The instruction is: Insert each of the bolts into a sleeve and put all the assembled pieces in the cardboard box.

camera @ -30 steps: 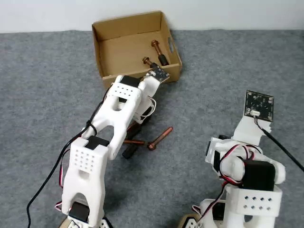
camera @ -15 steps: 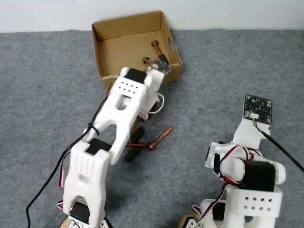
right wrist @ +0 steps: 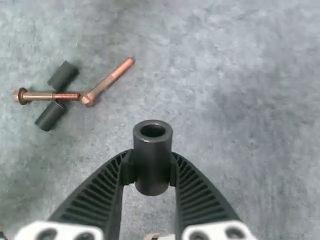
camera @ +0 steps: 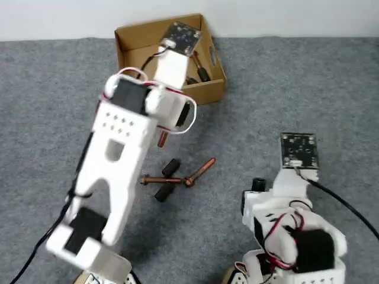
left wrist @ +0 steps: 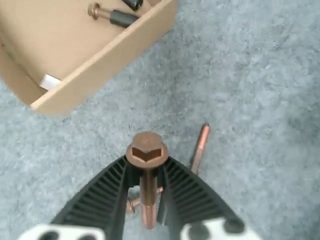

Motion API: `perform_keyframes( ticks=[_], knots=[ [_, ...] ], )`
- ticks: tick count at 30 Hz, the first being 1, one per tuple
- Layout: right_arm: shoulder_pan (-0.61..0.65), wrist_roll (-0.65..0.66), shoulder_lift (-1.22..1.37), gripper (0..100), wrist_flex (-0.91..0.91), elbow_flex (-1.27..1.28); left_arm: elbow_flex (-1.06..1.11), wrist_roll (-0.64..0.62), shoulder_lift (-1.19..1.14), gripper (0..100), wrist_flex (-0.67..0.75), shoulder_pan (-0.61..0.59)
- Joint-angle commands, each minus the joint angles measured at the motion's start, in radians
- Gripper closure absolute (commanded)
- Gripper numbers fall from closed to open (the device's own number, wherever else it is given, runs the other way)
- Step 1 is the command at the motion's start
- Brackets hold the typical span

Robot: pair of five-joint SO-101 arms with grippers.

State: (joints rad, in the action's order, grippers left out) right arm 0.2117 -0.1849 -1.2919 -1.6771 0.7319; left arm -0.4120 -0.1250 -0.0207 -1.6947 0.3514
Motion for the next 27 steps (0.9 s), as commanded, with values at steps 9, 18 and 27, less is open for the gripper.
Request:
perform_keyframes(
  ticks=[9,18,27],
  knots=[
    [0.183,0.012,-0.119,99.1,0.254,0.157,0.545,-0.012,0.666,100,0.239,-0.002],
    [0.343,0.014,-0.125,99.1,0.452,0.235,0.966,-0.095,1.197,100,0.497,-0.002],
    [0.530,0.015,-0.122,99.1,0.588,0.276,1.181,-0.161,1.564,100,0.595,-0.002]
  ],
)
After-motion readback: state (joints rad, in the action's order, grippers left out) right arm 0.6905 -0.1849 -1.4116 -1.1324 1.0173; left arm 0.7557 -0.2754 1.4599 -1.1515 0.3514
